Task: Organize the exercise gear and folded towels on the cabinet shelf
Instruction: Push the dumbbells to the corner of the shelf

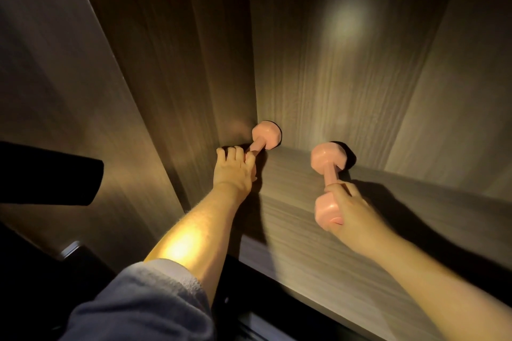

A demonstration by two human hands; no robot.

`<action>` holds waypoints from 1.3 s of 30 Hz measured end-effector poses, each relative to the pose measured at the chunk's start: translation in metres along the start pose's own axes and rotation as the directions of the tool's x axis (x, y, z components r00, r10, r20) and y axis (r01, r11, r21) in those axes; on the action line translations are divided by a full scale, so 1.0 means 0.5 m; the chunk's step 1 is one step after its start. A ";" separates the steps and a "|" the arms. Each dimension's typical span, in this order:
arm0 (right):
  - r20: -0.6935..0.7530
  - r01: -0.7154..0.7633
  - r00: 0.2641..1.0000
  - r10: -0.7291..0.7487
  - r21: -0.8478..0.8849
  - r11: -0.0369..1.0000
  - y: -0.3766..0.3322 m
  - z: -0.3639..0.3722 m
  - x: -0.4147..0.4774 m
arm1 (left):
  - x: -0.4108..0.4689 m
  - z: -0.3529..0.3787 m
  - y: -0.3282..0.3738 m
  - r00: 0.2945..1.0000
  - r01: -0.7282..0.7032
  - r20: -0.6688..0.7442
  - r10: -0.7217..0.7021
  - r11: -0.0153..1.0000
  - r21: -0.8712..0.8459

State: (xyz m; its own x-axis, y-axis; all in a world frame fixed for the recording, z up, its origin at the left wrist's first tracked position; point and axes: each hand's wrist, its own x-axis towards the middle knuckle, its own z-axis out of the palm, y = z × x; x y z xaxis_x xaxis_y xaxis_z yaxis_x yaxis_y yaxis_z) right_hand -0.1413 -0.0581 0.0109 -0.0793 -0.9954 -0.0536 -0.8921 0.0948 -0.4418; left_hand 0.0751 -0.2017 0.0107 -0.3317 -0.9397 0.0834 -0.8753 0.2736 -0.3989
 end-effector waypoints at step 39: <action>-0.047 -0.072 0.995 0.084 0.213 0.974 0.051 0.041 0.022 | -0.091 -0.077 0.141 0.956 -0.202 -0.014 0.293 0.624 -0.755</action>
State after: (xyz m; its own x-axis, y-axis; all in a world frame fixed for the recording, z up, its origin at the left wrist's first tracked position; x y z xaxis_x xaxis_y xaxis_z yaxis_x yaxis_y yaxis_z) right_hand -0.1558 -0.0663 -0.0191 -0.1753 -0.9833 -0.0481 -0.7687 0.1673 -0.6174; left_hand 0.0150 -0.1316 0.0142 -0.5784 -0.8154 -0.0239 -0.7446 0.5158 0.4238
